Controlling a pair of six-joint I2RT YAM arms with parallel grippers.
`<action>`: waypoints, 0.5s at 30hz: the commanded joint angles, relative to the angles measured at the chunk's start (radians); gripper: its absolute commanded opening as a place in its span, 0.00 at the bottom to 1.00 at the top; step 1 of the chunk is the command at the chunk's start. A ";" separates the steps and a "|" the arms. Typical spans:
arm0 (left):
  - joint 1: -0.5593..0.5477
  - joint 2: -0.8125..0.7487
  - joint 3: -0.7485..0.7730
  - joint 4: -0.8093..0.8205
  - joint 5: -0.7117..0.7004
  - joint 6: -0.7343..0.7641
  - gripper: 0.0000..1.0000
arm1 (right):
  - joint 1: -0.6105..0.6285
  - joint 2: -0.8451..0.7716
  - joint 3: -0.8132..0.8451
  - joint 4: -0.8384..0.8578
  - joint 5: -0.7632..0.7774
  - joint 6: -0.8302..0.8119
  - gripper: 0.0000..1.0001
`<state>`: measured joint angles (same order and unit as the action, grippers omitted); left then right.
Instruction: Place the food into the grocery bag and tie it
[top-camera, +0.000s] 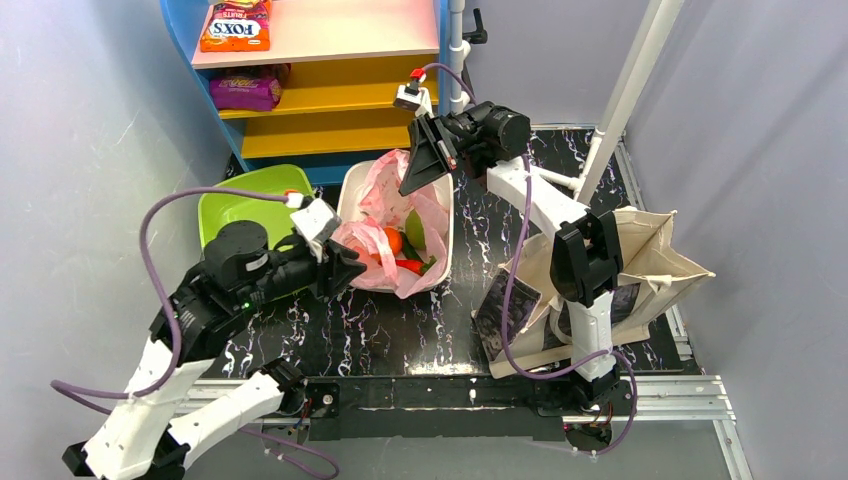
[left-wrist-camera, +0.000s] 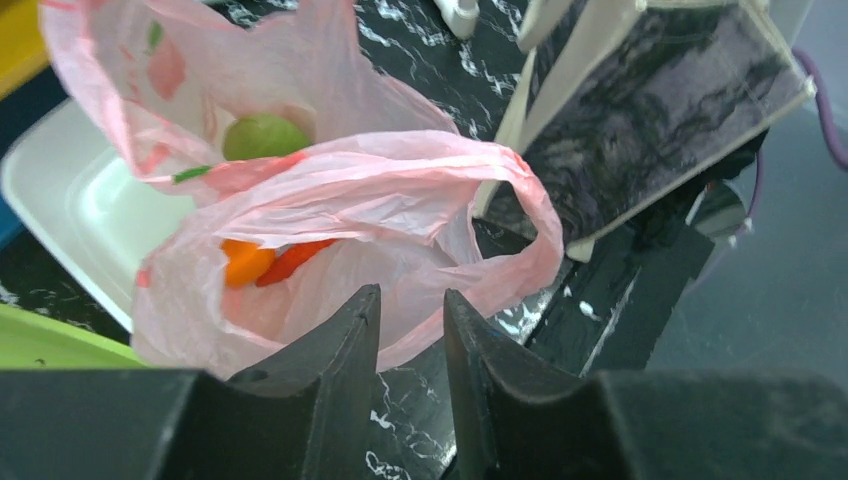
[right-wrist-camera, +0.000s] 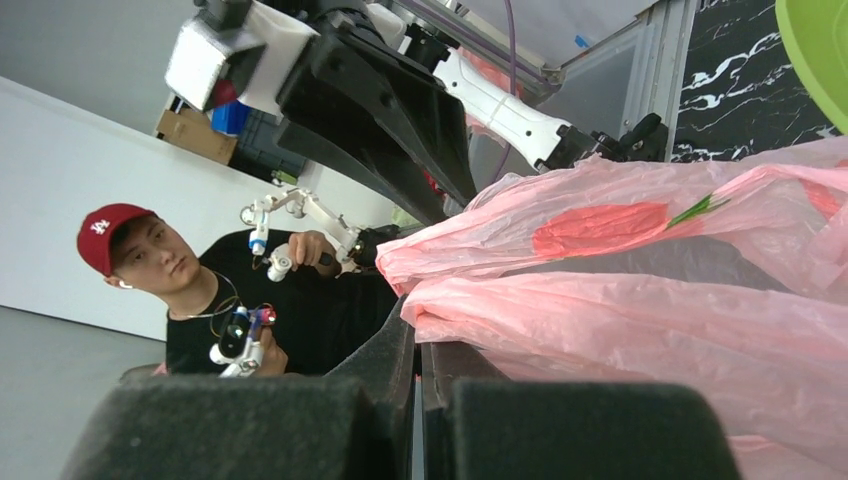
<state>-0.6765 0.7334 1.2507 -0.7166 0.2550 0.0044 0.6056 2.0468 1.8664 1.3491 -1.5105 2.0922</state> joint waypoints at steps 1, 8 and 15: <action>-0.003 0.041 -0.078 0.083 0.112 0.015 0.27 | 0.006 -0.006 0.052 0.114 -0.154 0.158 0.01; -0.002 0.083 -0.191 0.289 0.151 -0.024 0.29 | 0.009 -0.002 0.056 0.119 -0.151 0.168 0.01; -0.002 0.109 -0.325 0.628 0.117 -0.095 0.51 | 0.010 -0.003 0.053 0.133 -0.152 0.176 0.01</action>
<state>-0.6765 0.8452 0.9909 -0.3534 0.3660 -0.0353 0.6079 2.0506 1.8759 1.4185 -1.5101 2.0922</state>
